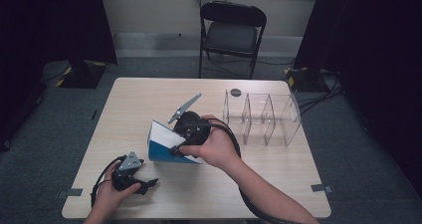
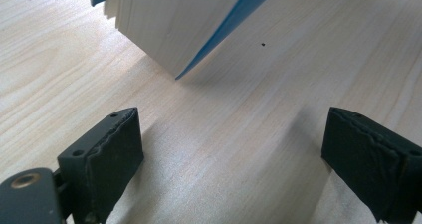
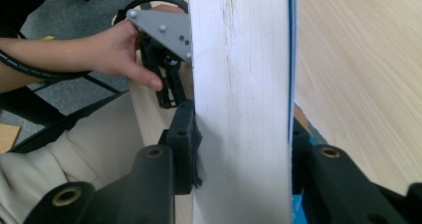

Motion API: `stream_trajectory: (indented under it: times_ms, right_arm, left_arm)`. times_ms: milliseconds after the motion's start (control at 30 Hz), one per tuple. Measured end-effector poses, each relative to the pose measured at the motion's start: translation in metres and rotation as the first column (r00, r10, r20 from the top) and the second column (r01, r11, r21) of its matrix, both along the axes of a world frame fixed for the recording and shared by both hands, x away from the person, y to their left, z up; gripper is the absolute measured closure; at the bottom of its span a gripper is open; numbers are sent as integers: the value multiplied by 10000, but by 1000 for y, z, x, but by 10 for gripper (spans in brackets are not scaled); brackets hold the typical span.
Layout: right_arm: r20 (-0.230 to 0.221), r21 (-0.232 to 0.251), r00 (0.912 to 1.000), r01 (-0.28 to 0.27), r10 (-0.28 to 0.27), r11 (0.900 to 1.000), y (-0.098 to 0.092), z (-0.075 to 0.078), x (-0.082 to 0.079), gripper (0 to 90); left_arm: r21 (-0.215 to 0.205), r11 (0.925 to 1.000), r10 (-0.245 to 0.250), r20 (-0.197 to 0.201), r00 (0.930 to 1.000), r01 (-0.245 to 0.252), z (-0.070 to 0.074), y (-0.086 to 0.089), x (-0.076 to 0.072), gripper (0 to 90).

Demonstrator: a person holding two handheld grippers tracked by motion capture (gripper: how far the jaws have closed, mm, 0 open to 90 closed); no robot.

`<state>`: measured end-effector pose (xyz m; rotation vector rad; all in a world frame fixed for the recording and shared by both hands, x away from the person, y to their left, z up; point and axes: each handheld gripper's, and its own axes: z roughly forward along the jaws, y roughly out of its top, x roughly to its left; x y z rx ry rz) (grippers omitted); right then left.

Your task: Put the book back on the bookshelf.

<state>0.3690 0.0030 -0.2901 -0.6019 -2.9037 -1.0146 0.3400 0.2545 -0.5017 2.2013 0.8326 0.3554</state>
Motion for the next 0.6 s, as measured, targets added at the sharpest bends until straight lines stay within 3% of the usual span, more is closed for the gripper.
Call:
stream_trajectory:
  times_ms: [100, 200, 400, 600]
  right_arm:
    - [-383, 4, 9992, 133, -132, 9999, 5, 5, 13, 609]
    - [-408, -12, 9991, 148, -149, 9999, 7, 7, 19, 606]
    - [-119, 181, 9999, 83, -81, 9998, 10, 9, 26, 600]
    - [527, 74, 9976, -456, 451, 9989, 14, 11, 30, 589]
  left_arm:
    - [9, 10000, -11, 5, 10000, 11, 0, 0, 0, 86]
    - [-28, 10000, -31, -9, 10000, 31, 0, 0, 1, 84]
    - [31, 10000, -57, 43, 10000, 57, 0, 0, 1, 82]
    - [33, 10000, -56, 53, 10000, 56, 0, 0, 1, 82]
